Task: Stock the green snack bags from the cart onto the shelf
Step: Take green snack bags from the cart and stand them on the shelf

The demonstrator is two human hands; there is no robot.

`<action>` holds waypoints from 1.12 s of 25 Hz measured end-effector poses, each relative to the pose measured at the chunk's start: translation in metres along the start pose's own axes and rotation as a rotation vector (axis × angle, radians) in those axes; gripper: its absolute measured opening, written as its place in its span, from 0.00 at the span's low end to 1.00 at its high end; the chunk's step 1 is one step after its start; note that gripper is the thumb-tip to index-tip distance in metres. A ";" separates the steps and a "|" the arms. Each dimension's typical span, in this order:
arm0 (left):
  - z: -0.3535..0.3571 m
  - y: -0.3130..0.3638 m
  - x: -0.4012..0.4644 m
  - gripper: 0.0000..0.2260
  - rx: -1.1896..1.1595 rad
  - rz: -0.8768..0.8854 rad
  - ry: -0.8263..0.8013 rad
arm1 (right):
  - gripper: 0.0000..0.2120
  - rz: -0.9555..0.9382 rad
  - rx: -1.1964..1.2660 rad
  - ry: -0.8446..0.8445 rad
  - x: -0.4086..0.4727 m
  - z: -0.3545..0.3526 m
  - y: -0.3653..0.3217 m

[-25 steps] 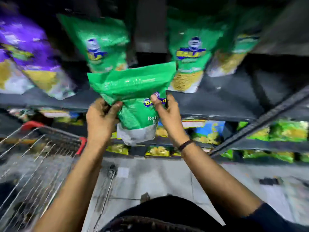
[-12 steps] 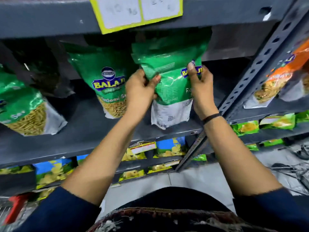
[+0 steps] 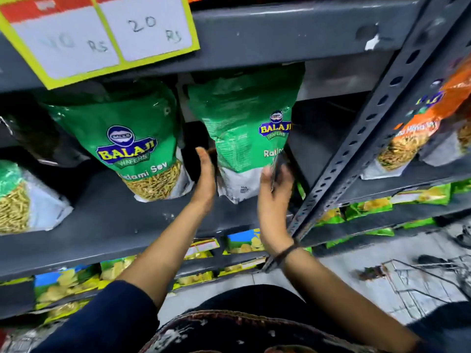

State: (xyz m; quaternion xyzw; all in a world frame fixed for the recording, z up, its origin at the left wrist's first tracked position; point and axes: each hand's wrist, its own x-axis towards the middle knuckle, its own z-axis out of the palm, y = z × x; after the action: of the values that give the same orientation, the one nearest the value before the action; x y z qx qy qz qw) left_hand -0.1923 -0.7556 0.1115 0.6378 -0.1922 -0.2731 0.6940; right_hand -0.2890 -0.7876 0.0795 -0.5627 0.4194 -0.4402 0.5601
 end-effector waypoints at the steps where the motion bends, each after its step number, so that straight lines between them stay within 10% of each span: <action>1: 0.001 -0.009 0.000 0.25 0.002 -0.046 0.020 | 0.32 0.035 0.021 -0.060 -0.015 0.002 0.006; 8: -0.012 -0.041 0.003 0.30 0.114 -0.051 0.258 | 0.20 0.119 0.131 0.161 0.040 -0.019 0.005; 14: 0.002 -0.028 0.030 0.26 -0.023 -0.071 -0.187 | 0.21 0.176 0.117 -0.083 0.018 -0.007 0.014; 22: 0.001 -0.029 0.036 0.28 -0.228 -0.118 -0.209 | 0.39 0.173 0.025 -0.096 0.006 0.006 0.029; 28: -0.006 -0.040 0.028 0.27 -0.068 -0.092 0.013 | 0.21 0.188 0.045 0.006 -0.003 0.001 0.032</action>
State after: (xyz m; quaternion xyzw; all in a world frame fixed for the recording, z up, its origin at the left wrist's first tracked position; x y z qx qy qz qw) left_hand -0.1722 -0.7699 0.0685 0.6236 -0.1487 -0.3067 0.7035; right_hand -0.2878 -0.7855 0.0476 -0.5070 0.4619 -0.3967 0.6101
